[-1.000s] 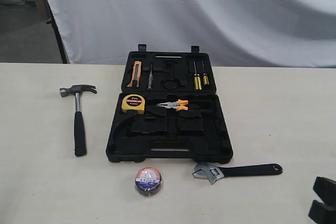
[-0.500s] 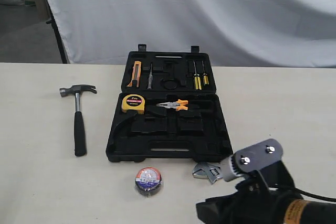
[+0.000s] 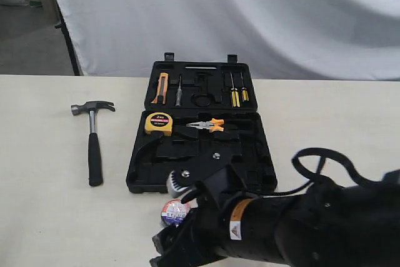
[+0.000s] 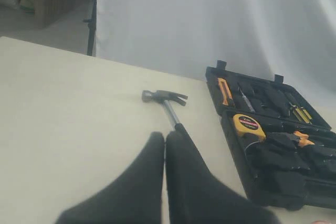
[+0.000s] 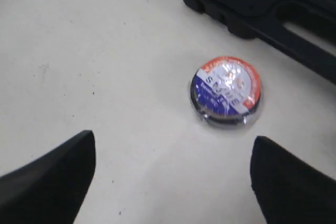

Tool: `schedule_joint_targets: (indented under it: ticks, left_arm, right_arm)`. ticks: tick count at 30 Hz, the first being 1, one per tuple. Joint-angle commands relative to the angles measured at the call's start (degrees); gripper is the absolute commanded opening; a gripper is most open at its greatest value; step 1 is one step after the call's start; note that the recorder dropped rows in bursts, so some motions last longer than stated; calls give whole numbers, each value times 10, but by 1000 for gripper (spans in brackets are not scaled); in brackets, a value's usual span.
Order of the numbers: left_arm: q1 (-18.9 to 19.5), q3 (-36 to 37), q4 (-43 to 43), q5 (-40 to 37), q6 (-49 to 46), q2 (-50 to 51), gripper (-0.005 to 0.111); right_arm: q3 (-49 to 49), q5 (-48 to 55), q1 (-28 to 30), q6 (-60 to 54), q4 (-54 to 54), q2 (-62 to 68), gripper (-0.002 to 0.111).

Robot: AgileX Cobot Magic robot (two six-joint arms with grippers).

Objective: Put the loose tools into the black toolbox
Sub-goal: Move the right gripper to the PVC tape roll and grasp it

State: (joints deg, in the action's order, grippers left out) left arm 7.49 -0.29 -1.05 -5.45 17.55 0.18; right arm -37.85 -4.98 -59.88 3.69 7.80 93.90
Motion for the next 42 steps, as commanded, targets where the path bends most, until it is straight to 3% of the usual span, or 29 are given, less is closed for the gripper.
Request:
schedule_joint_targets:
  ticks: [1, 7, 18, 19, 21, 23, 26, 32, 42]
  left_arm:
    - [15, -2, -3, 4, 3, -2, 1]
    - [15, -2, -3, 4, 3, -2, 1]
    - [15, -2, -3, 4, 3, -2, 1]
    - [15, -2, -3, 4, 3, -2, 1]
    - [15, -2, -3, 4, 3, -2, 1]
    - [15, -2, -3, 4, 3, -2, 1]
    - [15, -2, -3, 4, 3, -2, 1]
    - [15, -2, -3, 4, 3, -2, 1]
    - [15, -2, -3, 4, 3, -2, 1]
  right_arm:
    - [-56, -5, -2, -107, -3, 56, 76]
    - [-123, 32, 38, -114, 8, 121, 76]
    - [-153, 27, 38, -129, 9, 198, 75]
    - [-154, 31, 38, -129, 9, 198, 72]
    - [-154, 43, 38, -129, 9, 194, 52]
    - [-154, 91, 38, -129, 9, 182, 18]
    - [-154, 128, 38, -122, 9, 157, 0]
    - [-154, 135, 38, -121, 11, 57, 0]
    - [-154, 126, 38, -118, 11, 44, 0]
